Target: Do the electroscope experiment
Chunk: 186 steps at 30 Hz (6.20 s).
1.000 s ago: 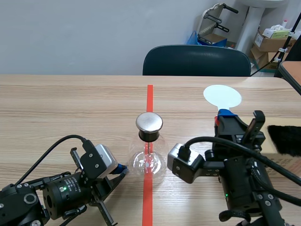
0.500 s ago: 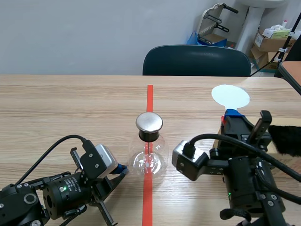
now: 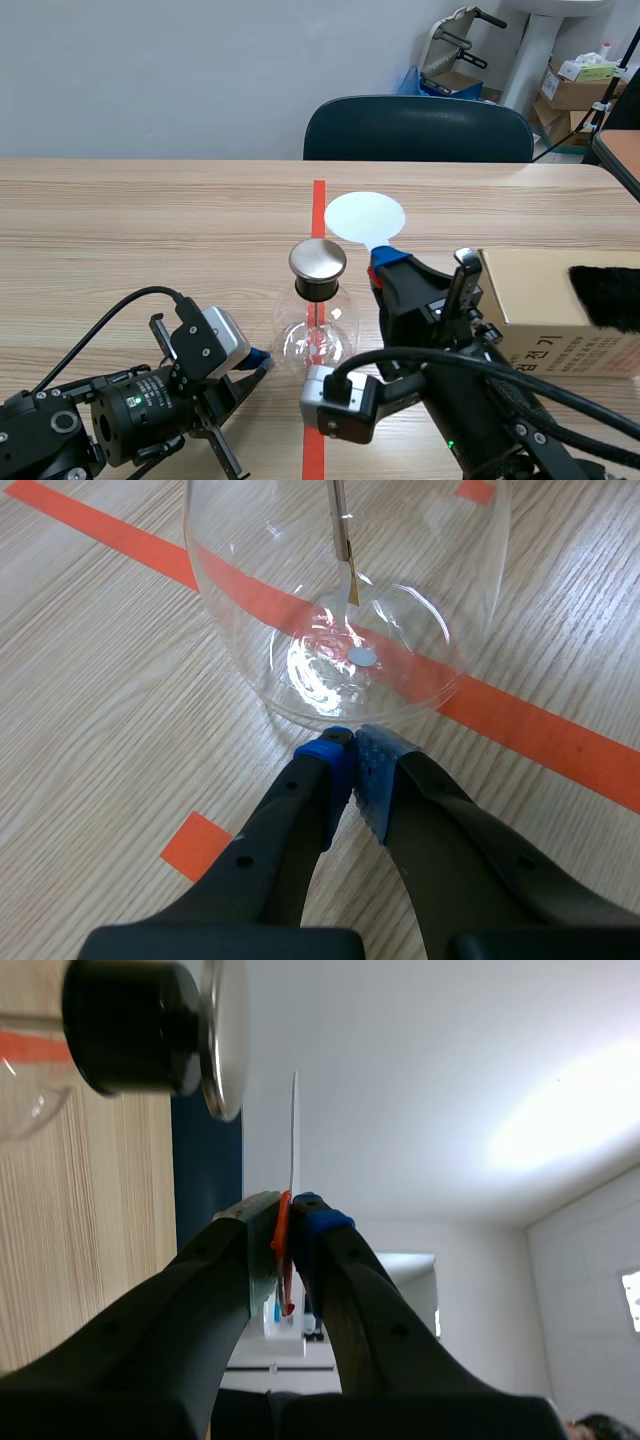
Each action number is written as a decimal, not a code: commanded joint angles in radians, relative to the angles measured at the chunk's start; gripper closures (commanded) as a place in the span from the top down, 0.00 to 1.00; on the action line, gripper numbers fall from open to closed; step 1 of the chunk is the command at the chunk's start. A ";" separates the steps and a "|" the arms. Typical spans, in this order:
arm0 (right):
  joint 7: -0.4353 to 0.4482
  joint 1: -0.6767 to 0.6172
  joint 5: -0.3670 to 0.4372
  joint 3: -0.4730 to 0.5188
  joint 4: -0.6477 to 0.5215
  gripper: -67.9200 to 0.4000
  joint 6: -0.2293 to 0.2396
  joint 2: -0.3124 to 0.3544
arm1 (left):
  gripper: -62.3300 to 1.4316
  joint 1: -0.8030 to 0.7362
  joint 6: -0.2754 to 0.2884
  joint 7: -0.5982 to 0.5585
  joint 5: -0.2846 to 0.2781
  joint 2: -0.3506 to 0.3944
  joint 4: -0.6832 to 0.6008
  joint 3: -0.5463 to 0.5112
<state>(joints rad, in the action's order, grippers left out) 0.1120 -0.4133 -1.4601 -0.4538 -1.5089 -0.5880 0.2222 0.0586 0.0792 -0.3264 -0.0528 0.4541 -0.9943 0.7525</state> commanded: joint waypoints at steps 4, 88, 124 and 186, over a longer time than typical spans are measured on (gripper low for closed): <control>0.083 0.009 -0.001 0.002 -0.010 0.03 -0.014 0.002 | 0.08 0.000 -0.005 -0.017 -0.006 -0.005 -0.016 -0.001; 0.224 0.009 -0.001 0.002 -0.010 0.03 -0.014 0.002 | 0.08 0.000 -0.005 -0.017 -0.006 -0.005 -0.016 -0.001; -0.394 0.009 -0.001 0.002 -0.010 0.03 -0.013 0.002 | 0.08 0.000 -0.005 -0.017 -0.006 -0.005 -0.016 -0.001; -0.395 0.009 -0.001 0.002 -0.010 0.03 -0.014 0.002 | 0.08 0.000 -0.005 -0.020 -0.006 -0.016 -0.016 -0.001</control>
<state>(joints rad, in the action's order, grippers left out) -0.2749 -0.4133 -1.4601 -0.4538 -1.5089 -0.5880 0.2218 0.0586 0.0780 -0.3332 -0.0528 0.4515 -0.9943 0.7525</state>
